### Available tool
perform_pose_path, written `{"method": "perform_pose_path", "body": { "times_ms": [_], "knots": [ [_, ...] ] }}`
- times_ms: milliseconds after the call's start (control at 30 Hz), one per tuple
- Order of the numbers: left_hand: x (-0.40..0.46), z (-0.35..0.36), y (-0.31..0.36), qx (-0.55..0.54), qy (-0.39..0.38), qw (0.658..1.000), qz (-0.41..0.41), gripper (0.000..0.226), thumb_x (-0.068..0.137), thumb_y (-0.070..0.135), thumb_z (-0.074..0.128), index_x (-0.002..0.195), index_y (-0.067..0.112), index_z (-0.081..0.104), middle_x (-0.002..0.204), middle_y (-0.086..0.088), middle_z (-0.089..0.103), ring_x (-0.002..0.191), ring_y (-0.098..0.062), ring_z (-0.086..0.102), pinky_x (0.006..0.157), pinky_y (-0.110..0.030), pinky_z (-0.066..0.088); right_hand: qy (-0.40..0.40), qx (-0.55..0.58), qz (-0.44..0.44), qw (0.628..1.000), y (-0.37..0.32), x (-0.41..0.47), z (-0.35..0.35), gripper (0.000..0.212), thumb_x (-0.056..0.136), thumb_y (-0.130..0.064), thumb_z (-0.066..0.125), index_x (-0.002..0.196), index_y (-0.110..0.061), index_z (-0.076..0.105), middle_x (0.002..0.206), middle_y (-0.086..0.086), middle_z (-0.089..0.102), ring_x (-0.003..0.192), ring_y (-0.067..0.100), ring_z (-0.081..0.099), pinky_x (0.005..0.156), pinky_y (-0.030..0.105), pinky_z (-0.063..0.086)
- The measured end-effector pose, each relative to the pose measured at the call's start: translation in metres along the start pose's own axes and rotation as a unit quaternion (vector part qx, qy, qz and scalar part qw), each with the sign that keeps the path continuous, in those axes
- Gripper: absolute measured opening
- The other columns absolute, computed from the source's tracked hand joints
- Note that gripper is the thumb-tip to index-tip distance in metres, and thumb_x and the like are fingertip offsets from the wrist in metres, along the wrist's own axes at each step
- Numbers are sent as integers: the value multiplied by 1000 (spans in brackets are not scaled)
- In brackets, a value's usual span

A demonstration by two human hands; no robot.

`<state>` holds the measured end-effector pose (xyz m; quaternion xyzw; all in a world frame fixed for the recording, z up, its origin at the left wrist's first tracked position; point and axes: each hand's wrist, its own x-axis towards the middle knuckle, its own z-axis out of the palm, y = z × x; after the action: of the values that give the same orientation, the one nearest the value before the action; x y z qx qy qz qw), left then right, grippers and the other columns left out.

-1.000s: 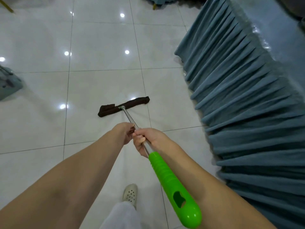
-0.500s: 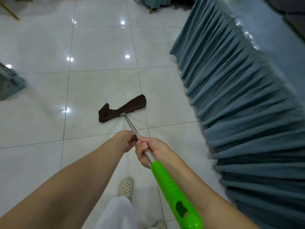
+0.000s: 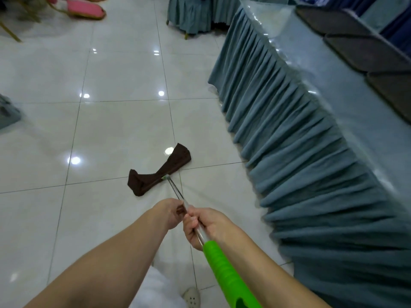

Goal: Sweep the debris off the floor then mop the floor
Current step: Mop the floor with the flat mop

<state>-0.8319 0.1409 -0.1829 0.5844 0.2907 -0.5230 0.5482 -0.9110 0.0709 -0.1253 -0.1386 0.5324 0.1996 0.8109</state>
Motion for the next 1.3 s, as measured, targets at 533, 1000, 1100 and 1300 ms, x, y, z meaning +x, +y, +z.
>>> {"method": "perform_pose_path", "body": {
  "times_ms": [533,1000,1100,1300],
  "knots": [
    [-34,-2,-23,110,64,992,25,38,98,2,36,60,3,34,50,-11,39,44,-20,42,43,-27,35,-21,-103,-3,994,27,-27,-2,33,100,-8,42,68,-3,45,31,6,39,16,8,34,21,9,26],
    [0,-19,93,-47,40,997,54,38,97,-6,34,60,2,41,21,-6,38,14,-10,39,21,-15,31,16,-171,22,985,-70,22,82,31,99,-10,42,69,-3,45,34,6,39,19,8,34,23,10,27],
    [17,-26,131,-71,32,996,49,37,96,-8,35,60,0,43,23,-7,41,16,-12,43,23,-17,37,13,-153,40,987,-97,36,110,30,97,-10,46,68,-3,46,36,6,40,20,9,35,23,10,27],
    [45,-48,211,-91,30,995,42,34,96,-5,38,63,-1,44,24,-8,45,27,-19,52,24,-20,40,28,-155,45,987,-144,62,179,28,96,-7,45,68,-4,46,36,6,40,20,10,36,23,11,28]
  ]
}}
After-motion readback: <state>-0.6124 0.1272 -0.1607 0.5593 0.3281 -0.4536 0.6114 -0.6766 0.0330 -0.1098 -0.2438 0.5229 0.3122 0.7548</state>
